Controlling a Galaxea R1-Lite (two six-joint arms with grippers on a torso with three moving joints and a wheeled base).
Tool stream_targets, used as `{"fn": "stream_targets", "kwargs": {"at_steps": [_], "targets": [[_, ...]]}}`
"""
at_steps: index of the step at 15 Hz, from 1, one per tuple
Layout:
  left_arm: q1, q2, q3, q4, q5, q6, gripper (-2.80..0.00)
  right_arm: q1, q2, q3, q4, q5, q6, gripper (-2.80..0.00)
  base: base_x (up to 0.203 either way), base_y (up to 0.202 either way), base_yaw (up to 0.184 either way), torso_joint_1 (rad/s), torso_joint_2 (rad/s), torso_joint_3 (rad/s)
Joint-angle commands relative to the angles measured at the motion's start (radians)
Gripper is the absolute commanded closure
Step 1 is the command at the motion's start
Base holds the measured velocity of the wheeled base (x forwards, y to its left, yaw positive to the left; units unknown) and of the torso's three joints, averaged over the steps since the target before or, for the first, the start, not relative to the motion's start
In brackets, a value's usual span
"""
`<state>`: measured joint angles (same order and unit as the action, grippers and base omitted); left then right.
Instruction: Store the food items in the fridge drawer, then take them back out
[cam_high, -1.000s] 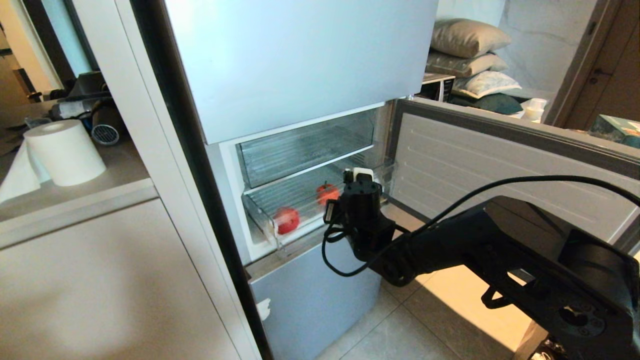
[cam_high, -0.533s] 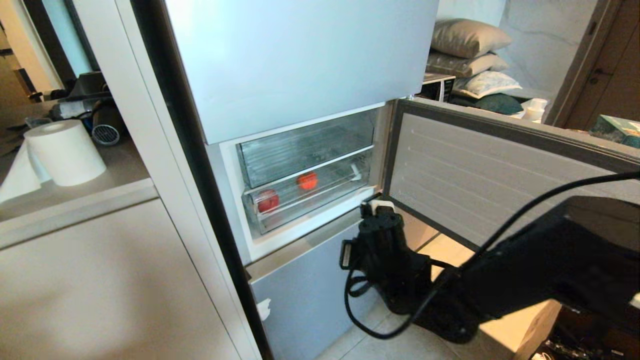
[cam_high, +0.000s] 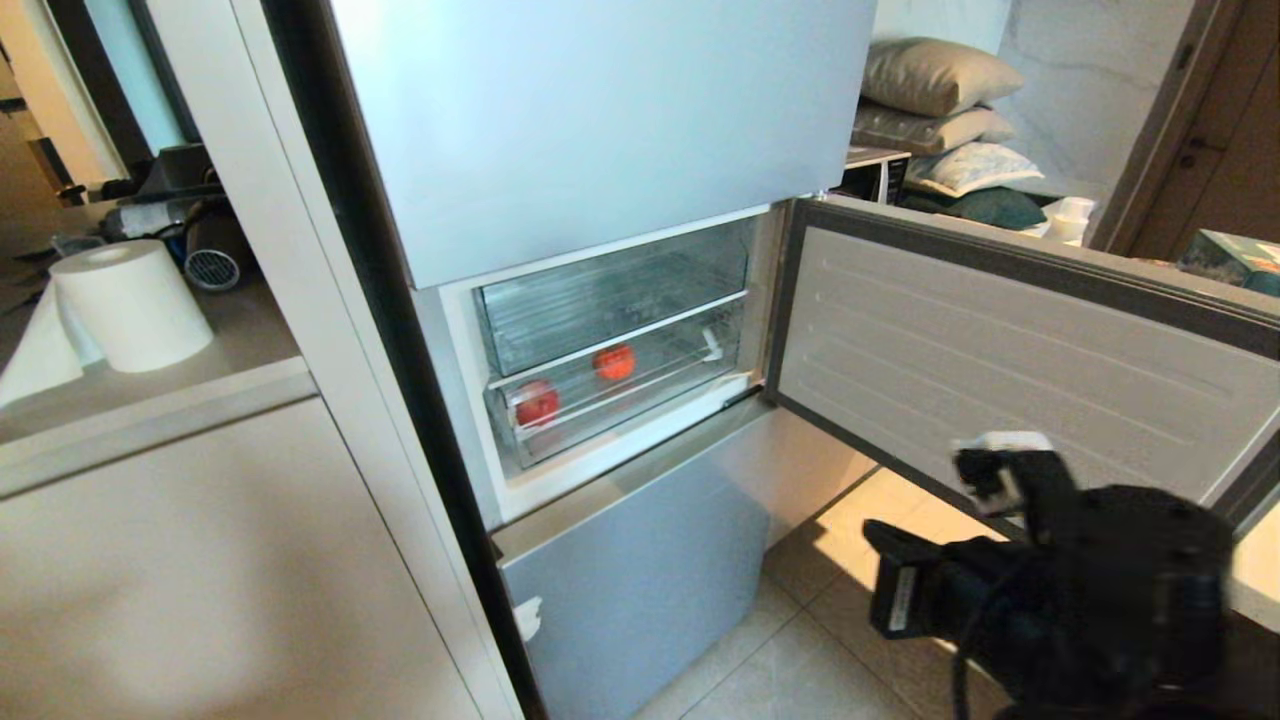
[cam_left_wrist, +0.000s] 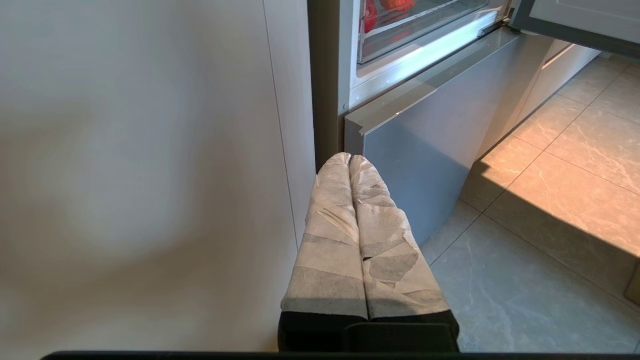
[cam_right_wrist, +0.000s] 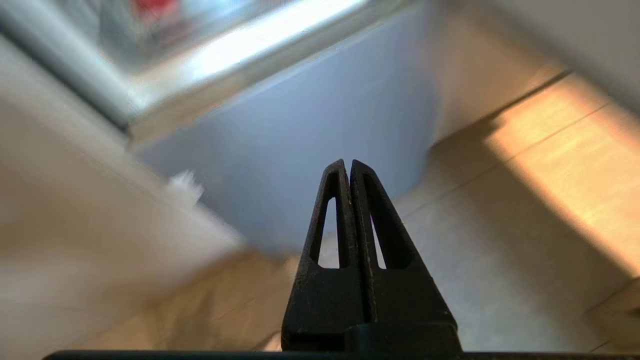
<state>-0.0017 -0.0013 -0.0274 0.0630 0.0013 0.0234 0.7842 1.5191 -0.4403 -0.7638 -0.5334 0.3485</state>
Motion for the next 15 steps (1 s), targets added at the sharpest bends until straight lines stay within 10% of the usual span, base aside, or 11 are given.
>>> {"fn": "stream_targets", "kwargs": {"at_steps": [1,6,10,15], "targets": [[0.000,0.001,0.000,0.001,0.000,0.001,0.00,-0.166,-0.359,0.092,0.018,0.030,-0.043,0.00,0.000,0.000,0.000,0.000,0.00,0.000],[0.000,0.001,0.000,0.001,0.000,0.000,0.00,-0.959,-0.750,0.117,0.194,0.282,-0.001,0.00,0.000,0.000,0.000,0.000,0.00,0.000],[0.000,0.001,0.000,0.000,0.000,0.000,0.00,-1.515,-0.740,0.081,0.244,0.524,0.225,0.00,0.000,0.000,0.000,0.000,0.00,0.000],[0.000,0.001,0.000,0.000,0.000,0.000,0.00,-1.734,-0.356,0.031,0.060,0.662,0.409,0.00,0.000,0.000,0.000,0.000,0.00,0.000]]}}
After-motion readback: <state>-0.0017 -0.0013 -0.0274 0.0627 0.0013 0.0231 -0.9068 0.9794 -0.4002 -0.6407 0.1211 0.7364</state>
